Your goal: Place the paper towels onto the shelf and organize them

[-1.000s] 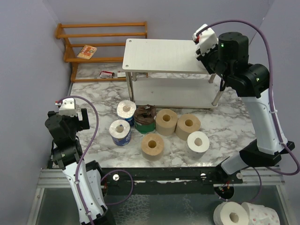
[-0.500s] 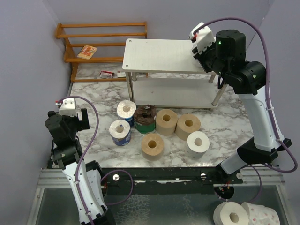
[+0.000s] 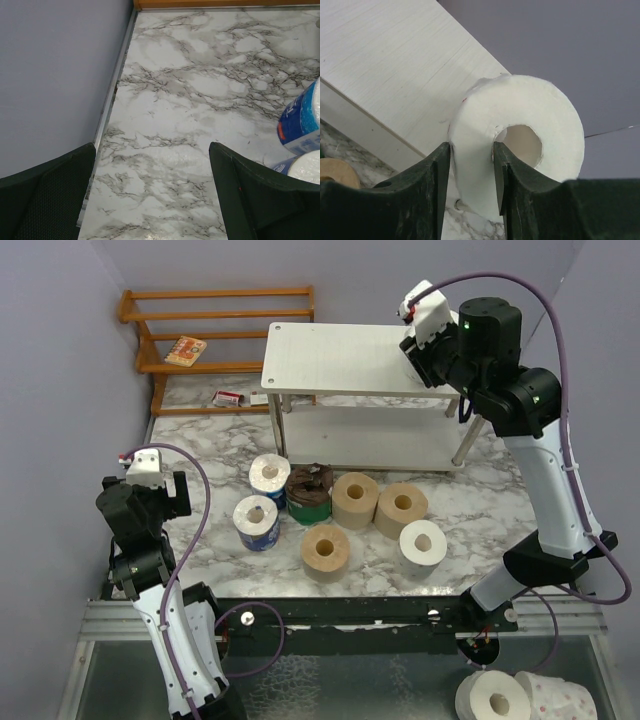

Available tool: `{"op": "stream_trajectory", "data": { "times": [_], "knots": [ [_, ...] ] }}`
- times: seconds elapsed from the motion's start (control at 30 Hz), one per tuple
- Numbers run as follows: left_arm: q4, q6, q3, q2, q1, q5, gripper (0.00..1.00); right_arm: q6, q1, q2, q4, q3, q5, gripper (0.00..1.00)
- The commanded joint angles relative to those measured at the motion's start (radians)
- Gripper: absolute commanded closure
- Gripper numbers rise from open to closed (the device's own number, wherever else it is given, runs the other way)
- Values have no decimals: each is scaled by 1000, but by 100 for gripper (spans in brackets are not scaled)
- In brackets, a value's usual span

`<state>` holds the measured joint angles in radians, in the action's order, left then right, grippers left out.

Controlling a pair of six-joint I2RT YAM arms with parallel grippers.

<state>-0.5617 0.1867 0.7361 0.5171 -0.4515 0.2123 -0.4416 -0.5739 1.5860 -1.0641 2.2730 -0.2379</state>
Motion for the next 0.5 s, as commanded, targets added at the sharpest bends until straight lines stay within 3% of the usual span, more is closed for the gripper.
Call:
{"op": "stream_trajectory", "data": {
  "times": [0.0,0.23,0.37,0.47],
  "knots": [
    [25,1,-12,-5,-6,-6,1,-44,3,7,93,25,-8,60],
    [26,3,-14,-2,-5,-5,1,-87,4,83,74,166,-6,57],
    [26,3,-15,-6,-6,-7,1,-109,3,69,135,157,-22,50],
    [27,3,-15,-7,-6,-8,1,-114,3,65,80,202,22,48]
  ]
}}
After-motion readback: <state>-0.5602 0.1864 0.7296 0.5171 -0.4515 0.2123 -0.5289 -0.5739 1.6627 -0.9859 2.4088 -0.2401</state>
